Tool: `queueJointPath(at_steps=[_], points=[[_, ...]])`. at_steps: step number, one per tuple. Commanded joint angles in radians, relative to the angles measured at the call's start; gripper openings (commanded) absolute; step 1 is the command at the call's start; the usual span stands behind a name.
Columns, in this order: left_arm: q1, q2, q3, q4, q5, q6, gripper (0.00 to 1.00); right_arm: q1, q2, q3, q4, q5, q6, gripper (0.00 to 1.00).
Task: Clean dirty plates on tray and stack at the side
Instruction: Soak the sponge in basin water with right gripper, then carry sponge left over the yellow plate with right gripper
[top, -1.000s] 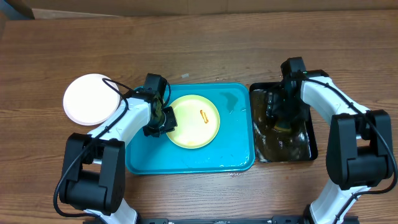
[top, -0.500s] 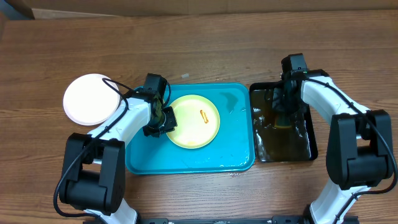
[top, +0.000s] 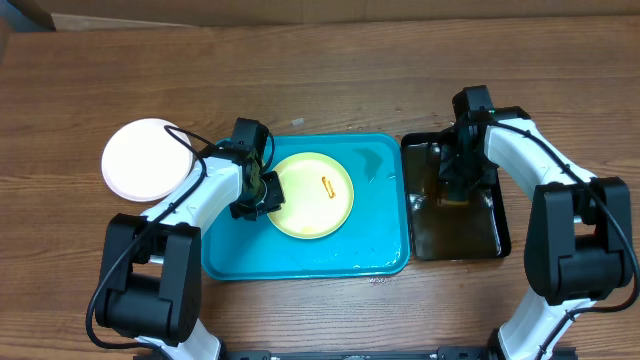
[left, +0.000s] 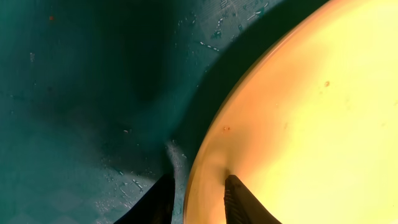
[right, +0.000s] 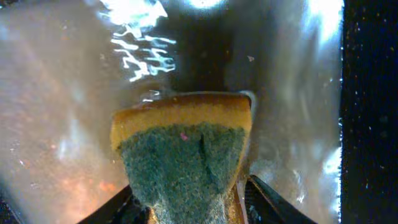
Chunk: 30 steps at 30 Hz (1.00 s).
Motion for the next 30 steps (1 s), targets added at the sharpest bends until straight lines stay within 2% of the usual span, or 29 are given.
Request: queueJointPath(at_steps=[1,5,8,9,14,18,19,23,27,30], points=[[-0.007,0.013,0.006,0.003,-0.011,-0.003,0.29,0.000,0.001,-0.010,0.012,0.008,0.001,0.45],[-0.007,0.013,0.006,0.003,-0.011,-0.002,0.29,0.000,0.001,-0.014,0.020,0.007,0.001,0.28],[-0.007,0.013,0.006,0.003,-0.011,-0.003,0.29,0.000,0.001,-0.014,0.022,0.006,0.000,0.21],[-0.007,0.013,0.006,0.004,-0.011,-0.003,0.29,0.000,0.001,-0.014,0.022,0.005,0.000,0.04],[-0.007,0.013,0.006,0.011,-0.012,0.013,0.33,0.000,0.001,-0.007,0.028,-0.105,-0.123,0.04],[-0.006,0.013,0.006,0.019,-0.015,0.027,0.32,-0.001,0.000,0.063,-0.038,-0.105,-0.127,0.04],[-0.006,0.013,0.006,0.023,-0.015,0.028,0.31,-0.001,0.000,0.087,-0.062,-0.104,-0.127,0.04],[-0.004,0.013,0.006,0.033,-0.015,0.027,0.13,0.000,0.000,0.177,-0.155,-0.101,-0.127,0.04],[-0.003,0.013,0.006,0.033,-0.015,0.027,0.12,0.000,-0.003,0.220,-0.199,-0.100,-0.123,0.04],[-0.003,0.013,0.006,0.032,-0.015,0.036,0.04,0.002,-0.026,0.229,-0.210,-0.045,-0.061,0.04]])
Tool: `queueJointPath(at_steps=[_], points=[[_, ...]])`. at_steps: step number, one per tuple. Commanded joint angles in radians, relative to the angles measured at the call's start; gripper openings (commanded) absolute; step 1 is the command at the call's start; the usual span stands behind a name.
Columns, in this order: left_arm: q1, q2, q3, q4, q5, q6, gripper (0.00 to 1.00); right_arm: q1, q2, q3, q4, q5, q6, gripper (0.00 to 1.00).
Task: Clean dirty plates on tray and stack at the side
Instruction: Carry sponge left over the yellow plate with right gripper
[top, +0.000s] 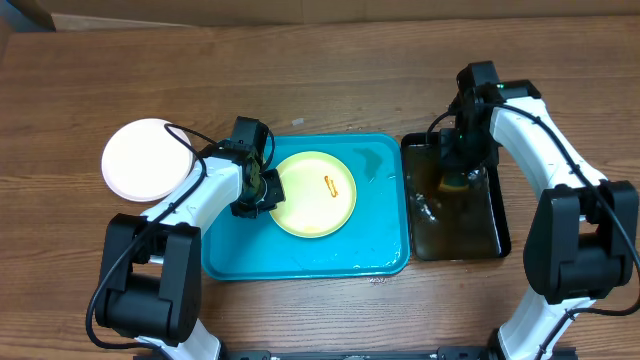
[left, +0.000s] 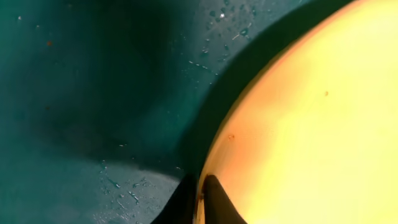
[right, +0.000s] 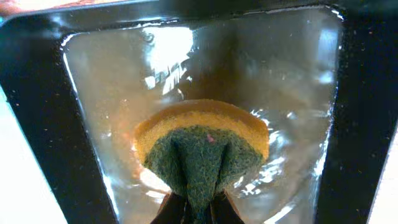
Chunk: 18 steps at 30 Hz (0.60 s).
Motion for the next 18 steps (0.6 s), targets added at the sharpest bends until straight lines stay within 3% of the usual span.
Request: queueJointPath(at_steps=[1,15,18], points=[[-0.003,0.013,0.006,0.001,-0.013,0.020,0.04,0.003,-0.040,0.031,-0.012,0.061,0.062,0.04],[-0.005,0.013,0.006,0.001,-0.019,0.023,0.09,0.174,-0.050,0.016,-0.040,0.371,0.208,0.04],[-0.006,0.013,0.006,0.001,-0.019,0.024,0.09,0.198,-0.050,0.016,-0.039,0.507,0.335,0.04]])
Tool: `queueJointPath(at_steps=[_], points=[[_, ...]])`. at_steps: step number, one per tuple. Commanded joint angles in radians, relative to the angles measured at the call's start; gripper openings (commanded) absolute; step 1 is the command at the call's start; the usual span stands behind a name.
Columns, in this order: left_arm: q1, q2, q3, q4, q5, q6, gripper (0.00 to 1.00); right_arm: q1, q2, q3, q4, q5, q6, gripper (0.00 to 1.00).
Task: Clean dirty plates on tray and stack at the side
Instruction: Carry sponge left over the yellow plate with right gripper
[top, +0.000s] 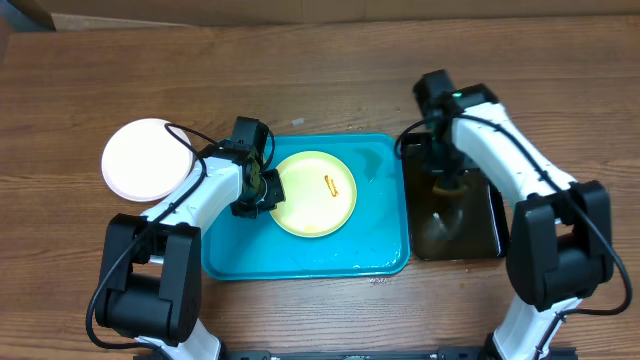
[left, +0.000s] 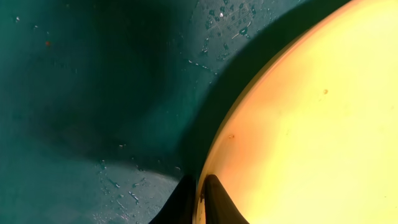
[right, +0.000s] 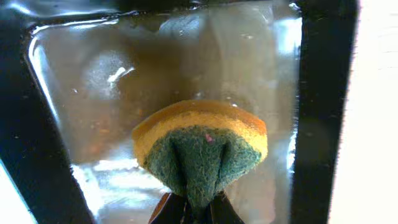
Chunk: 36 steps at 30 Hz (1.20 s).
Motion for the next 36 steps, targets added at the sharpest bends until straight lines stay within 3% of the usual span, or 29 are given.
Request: queueJointPath(at_steps=[1,3,5,7,8,9,10,11,14,16,17,19,22,25,28,31,36], points=[[-0.006,0.013,0.006,0.002,-0.019,0.018,0.09,0.018,-0.049,0.013,0.021,0.145,0.155,0.04],[-0.006,0.013,0.006,0.002,-0.019,0.019,0.09,0.019,-0.049,0.013,0.052,0.011,0.070,0.04],[-0.006,0.013,0.006,0.002,-0.019,0.019,0.09,0.018,-0.049,0.013,0.032,0.037,-0.021,0.04],[-0.006,0.013,0.006,0.000,-0.019,0.020,0.09,0.004,-0.050,0.013,-0.005,0.162,0.130,0.04],[-0.006,0.013,0.006,0.000,-0.019,0.020,0.09,-0.004,-0.049,0.013,-0.001,0.131,0.166,0.04],[-0.006,0.013,0.006,0.001,-0.020,0.020,0.09,-0.011,-0.049,0.013,0.026,-0.044,0.068,0.04],[-0.007,0.013,0.006,0.001,-0.020,0.020,0.09,-0.011,-0.049,0.013,0.027,-0.093,-0.033,0.04],[-0.006,0.013,0.006,0.001,-0.019,0.020,0.09,-0.011,-0.050,0.013,0.014,-0.060,-0.043,0.04],[-0.006,0.013,0.006,0.002,-0.019,0.019,0.09,-0.019,-0.050,0.014,0.000,0.019,0.115,0.04],[-0.006,0.013,0.006,0.004,-0.019,0.019,0.09,-0.018,-0.050,0.014,0.016,-0.088,-0.014,0.04],[-0.006,0.013,0.006,0.004,-0.019,0.019,0.09,-0.016,-0.050,0.014,0.003,-0.043,-0.012,0.04],[-0.006,0.013,0.006,0.003,-0.019,0.019,0.09,-0.018,-0.050,0.014,-0.018,0.060,0.125,0.04],[-0.006,0.013,0.006,0.001,-0.019,0.020,0.09,-0.021,-0.050,0.014,-0.014,-0.005,0.049,0.04],[-0.006,0.013,0.006,0.001,-0.019,0.020,0.09,-0.026,-0.050,0.014,-0.032,0.067,0.179,0.04],[-0.006,0.013,0.006,0.004,-0.019,0.019,0.09,-0.026,-0.050,0.014,-0.007,-0.037,0.013,0.04],[-0.006,0.013,0.006,0.002,-0.019,0.020,0.09,-0.033,-0.050,0.014,-0.018,0.013,0.135,0.04],[-0.006,0.013,0.006,0.002,-0.019,0.019,0.09,-0.034,-0.050,0.018,-0.010,-0.062,0.036,0.04]])
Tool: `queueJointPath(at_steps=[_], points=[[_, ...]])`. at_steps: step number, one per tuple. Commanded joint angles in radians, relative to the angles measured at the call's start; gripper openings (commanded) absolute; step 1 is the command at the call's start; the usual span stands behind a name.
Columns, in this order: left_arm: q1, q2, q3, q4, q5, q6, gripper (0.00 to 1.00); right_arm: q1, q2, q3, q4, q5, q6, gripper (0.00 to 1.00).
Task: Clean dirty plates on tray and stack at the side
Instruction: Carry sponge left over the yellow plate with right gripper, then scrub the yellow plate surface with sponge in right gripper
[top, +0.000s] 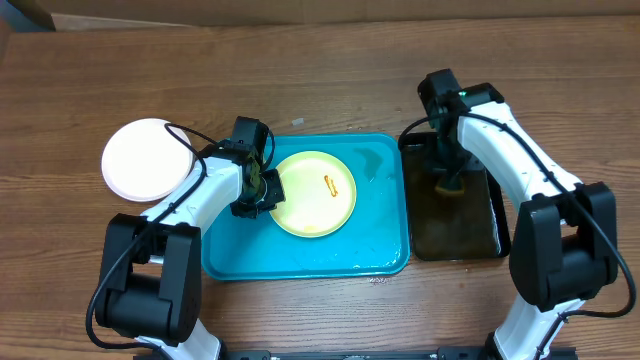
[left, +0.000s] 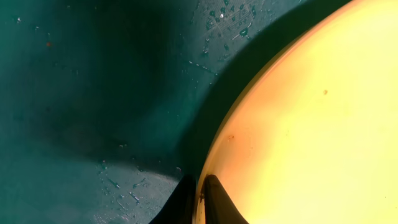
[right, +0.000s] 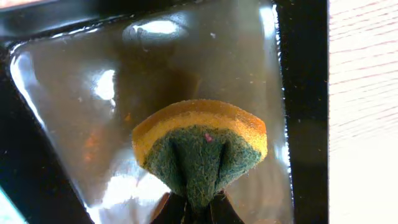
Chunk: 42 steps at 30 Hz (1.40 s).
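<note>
A yellow plate (top: 313, 194) with an orange smear (top: 327, 184) lies in the blue tray (top: 385, 255). My left gripper (top: 262, 193) is shut on the plate's left rim; in the left wrist view its fingers (left: 212, 200) pinch the plate (left: 311, 137) edge. My right gripper (top: 447, 178) is shut on a yellow and green sponge (right: 200, 145), pinched and folded, held above the water in the black basin (top: 495, 215). A clean white plate (top: 147, 159) sits on the table at the left.
The blue tray (left: 74, 93) floor is wet with droplets. Brownish water fills the black basin (right: 301, 74). Wooden table (top: 300, 70) surrounds both containers, with bare wood showing at the right wrist view's right edge.
My right gripper with the sponge shifted slightly right over the basin and the wrist turned a little. The left gripper and yellow plate have not moved.
At first my left fingers stood open astride the plate rim and my right fingers were open around the sponge in the basin water. Then both were shut, on the rim and on the sponge. The sponge then hung clear of the water and has stayed above the basin.
</note>
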Motion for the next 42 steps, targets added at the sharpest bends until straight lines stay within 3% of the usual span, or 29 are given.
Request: queueJointPath(at_steps=[1,12,19,27,35,36,38,39,41,42], points=[[-0.006,0.013,0.006,0.003,-0.018,0.019,0.09,-0.003,-0.040,0.024,-0.001,-0.034,-0.046,0.04],[-0.006,0.013,0.006,0.005,-0.017,0.019,0.08,0.106,-0.040,0.191,-0.041,-0.272,-0.142,0.04],[-0.006,0.013,0.006,0.005,-0.016,0.016,0.04,0.286,-0.026,0.189,0.069,-0.248,-0.143,0.04],[-0.006,0.013,0.006,0.003,-0.017,0.016,0.04,0.456,0.079,0.158,0.180,-0.016,-0.143,0.04],[-0.006,0.013,0.006,0.001,-0.018,0.016,0.04,0.469,0.188,0.158,0.222,-0.005,-0.138,0.04],[-0.006,0.013,0.006,0.001,-0.018,0.016,0.04,0.469,0.198,0.158,0.229,-0.014,-0.138,0.06],[-0.006,0.013,0.006,0.000,-0.018,0.016,0.04,0.469,0.204,0.158,0.233,-0.027,-0.138,0.24],[-0.006,0.013,0.006,0.000,-0.018,0.016,0.05,0.469,0.205,0.158,0.233,-0.029,-0.138,0.28],[-0.006,0.013,0.006,0.000,-0.018,0.016,0.05,0.469,0.205,0.158,0.232,-0.029,-0.138,0.28],[-0.006,0.013,0.006,0.000,-0.018,0.016,0.05,0.469,0.205,0.158,0.232,-0.029,-0.138,0.24]])
